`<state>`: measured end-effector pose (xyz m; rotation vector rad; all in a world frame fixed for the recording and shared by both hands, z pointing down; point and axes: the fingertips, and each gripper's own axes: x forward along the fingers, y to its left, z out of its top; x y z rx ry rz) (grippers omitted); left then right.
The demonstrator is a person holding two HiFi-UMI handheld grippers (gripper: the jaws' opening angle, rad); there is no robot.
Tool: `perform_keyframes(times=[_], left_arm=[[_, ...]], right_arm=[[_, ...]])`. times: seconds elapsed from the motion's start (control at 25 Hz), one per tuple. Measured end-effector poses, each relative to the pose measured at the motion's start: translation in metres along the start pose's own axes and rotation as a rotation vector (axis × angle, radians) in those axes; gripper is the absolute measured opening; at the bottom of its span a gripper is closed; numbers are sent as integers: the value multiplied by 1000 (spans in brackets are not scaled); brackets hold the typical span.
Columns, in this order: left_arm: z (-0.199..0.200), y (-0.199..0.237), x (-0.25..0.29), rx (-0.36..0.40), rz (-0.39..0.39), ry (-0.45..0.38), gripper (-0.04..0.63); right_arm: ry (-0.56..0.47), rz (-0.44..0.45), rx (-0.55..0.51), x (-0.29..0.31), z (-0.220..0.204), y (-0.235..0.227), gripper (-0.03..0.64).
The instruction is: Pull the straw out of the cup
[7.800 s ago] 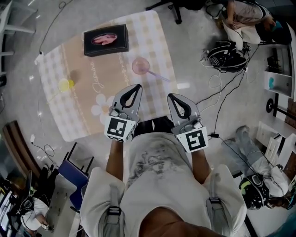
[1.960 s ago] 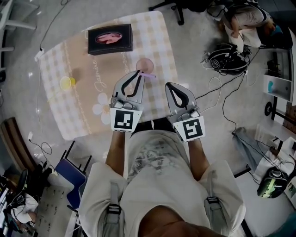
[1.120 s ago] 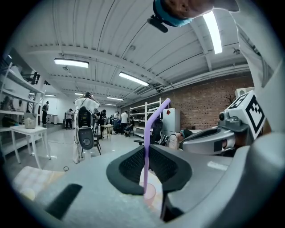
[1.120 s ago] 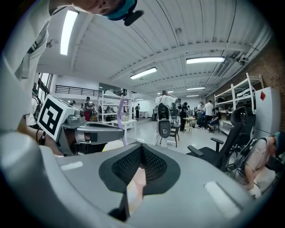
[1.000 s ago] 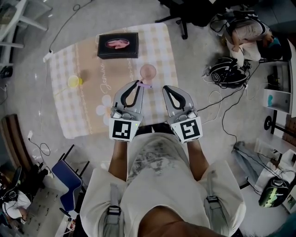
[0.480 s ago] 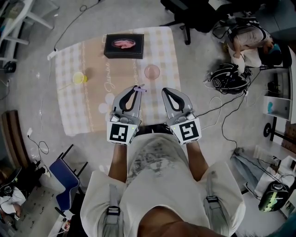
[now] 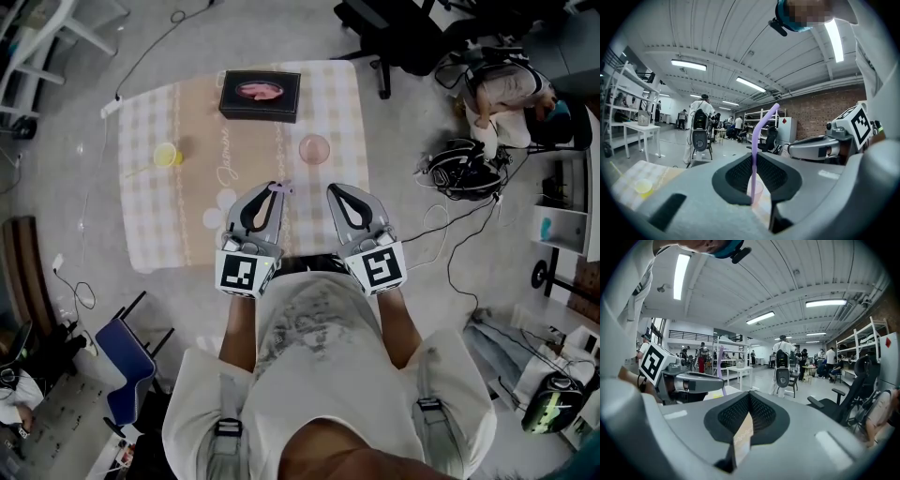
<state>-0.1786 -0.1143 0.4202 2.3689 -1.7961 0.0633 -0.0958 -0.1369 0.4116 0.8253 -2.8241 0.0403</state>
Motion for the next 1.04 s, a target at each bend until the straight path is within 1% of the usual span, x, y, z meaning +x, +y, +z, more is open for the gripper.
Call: perform_keyframes(times=[0.12, 0.2, 0.32, 0.44, 0.56, 0.72, 1.04], left_arm=[[-1, 2, -1, 2, 3, 5, 38], [-2, 3, -1, 1, 3, 2, 38], [-2, 3, -2, -2, 4, 2, 38], [-5, 3, -4, 1, 2, 30, 38], [-1, 3, -2, -6, 3, 0, 38], [-5, 3, -5, 2, 1, 23, 38], [1, 6, -3, -4, -1, -3, 38]], right_arm=[[14, 12, -5, 1, -3, 2, 9], [-1, 19, -10, 4, -1, 4, 9], [22, 20, -1, 4, -4, 4, 9], [-10, 23, -13, 6, 2, 5, 9], [6, 23, -7, 5, -1, 5, 9], [16, 23, -15, 5, -4, 7, 9], [19, 18, -15, 8, -4, 6, 9]])
